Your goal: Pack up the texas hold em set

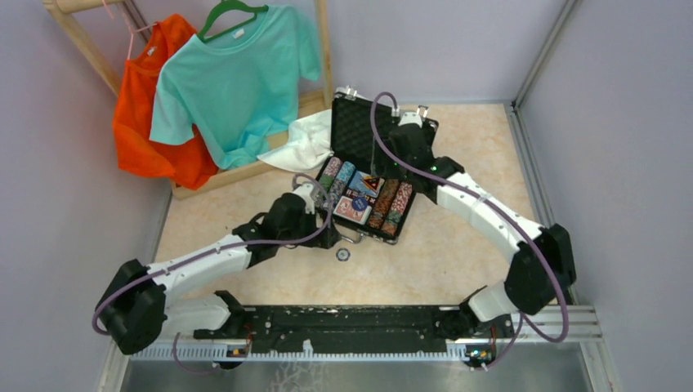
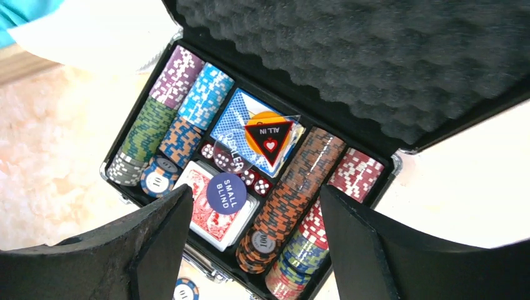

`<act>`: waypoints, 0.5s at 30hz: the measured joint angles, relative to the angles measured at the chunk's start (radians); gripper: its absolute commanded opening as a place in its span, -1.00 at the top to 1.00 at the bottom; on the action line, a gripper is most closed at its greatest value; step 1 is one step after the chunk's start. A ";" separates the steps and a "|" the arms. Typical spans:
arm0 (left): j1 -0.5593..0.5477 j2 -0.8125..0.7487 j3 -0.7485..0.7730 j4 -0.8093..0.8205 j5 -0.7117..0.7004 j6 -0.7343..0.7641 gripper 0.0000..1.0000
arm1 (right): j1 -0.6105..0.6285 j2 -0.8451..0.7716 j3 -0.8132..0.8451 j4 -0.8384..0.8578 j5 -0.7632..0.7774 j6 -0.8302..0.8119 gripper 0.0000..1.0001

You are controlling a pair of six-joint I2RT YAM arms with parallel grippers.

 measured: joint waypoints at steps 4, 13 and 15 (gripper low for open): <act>-0.100 0.115 0.066 0.005 -0.029 0.000 -0.83 | -0.039 -0.080 -0.085 0.031 -0.012 -0.002 -0.44; -0.214 0.249 0.086 -0.008 -0.127 -0.019 -0.85 | -0.150 -0.150 -0.275 0.038 -0.059 -0.007 -0.40; -0.219 0.266 0.101 -0.025 -0.159 -0.019 -0.81 | -0.149 -0.158 -0.275 0.045 -0.069 -0.011 -0.39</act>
